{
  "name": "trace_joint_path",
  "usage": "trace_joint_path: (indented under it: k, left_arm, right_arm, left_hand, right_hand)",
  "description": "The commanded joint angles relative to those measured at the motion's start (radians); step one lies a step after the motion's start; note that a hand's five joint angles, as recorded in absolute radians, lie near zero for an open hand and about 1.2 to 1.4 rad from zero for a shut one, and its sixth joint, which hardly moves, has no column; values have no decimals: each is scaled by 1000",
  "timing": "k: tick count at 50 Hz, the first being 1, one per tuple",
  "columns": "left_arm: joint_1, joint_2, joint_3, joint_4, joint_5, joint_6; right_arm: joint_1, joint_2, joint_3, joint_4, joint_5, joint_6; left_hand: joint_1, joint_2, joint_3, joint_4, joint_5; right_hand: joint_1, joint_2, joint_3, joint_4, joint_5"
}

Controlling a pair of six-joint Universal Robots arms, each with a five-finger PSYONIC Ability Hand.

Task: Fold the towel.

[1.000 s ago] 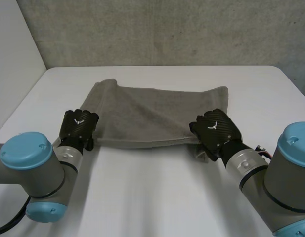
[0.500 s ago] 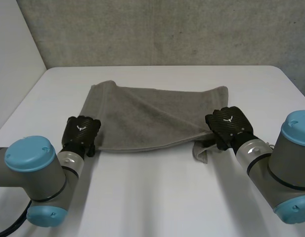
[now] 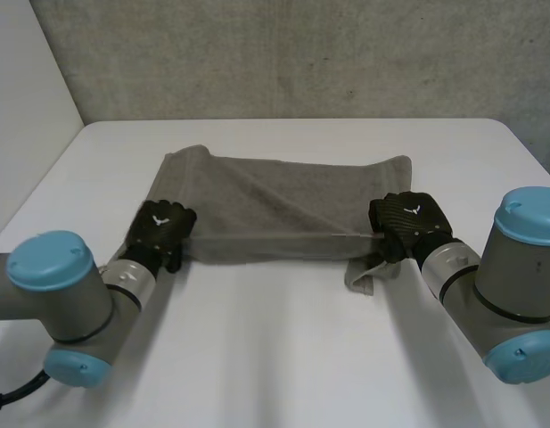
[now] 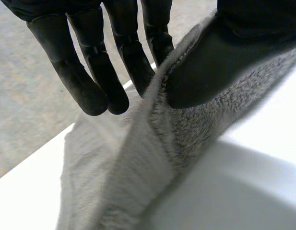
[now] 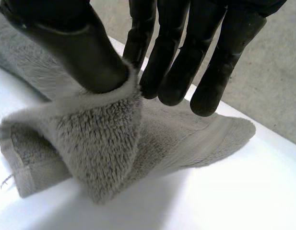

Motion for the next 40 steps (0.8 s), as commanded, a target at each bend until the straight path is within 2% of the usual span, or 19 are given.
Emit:
trace_joint_path:
  k: [1, 5, 7, 14, 24, 29, 34, 40]
  left_arm:
    - [101, 65, -2, 8, -33, -7]
    - [146, 96, -13, 5, -56, -18]
    - [157, 103, -19, 3, -59, -26]
    - [152, 140, -51, 0, -58, -116]
    - [140, 156, -70, 0, -55, -144]
    - [140, 156, -71, 0, -53, -144]
    - [138, 156, -74, 0, -53, -144]
    - [140, 156, -74, 0, -52, -142]
  right_arm:
    - [-2, 4, -14, 3, 4, 81]
    - [4, 20, -27, 22, 30, 84]
    - [10, 50, -59, 60, 80, 84]
    - [15, 98, -110, 160, 134, 82]
    - [15, 126, -113, 189, 129, 87]
    - [21, 121, -100, 194, 126, 99]
    - [104, 87, -70, 191, 126, 107]
    - [145, 67, -61, 198, 128, 153]
  left_hand:
    - [-24, -96, -137, -116, -240]
    - [-24, -96, -137, -116, -240]
    - [-24, -96, -137, -116, -240]
    - [-24, -96, -137, -116, -240]
    - [-24, -96, -137, -116, -240]
    - [-24, -96, -137, -116, -240]
    - [-24, -96, -137, -116, -240]
    - [-24, -96, -137, -116, -240]
  right_hand:
    - [-246, -238, -245, -243, -239]
    - [-408, -400, -407, -405, -401]
    - [-581, -573, -580, -578, -573]
    - [-743, -735, -742, -740, -735]
    - [-693, -685, -692, -690, -686]
    - [-590, -582, -589, -587, -583]
    - [-561, -553, -560, -558, -554]
    - [-485, -477, -484, -482, -477]
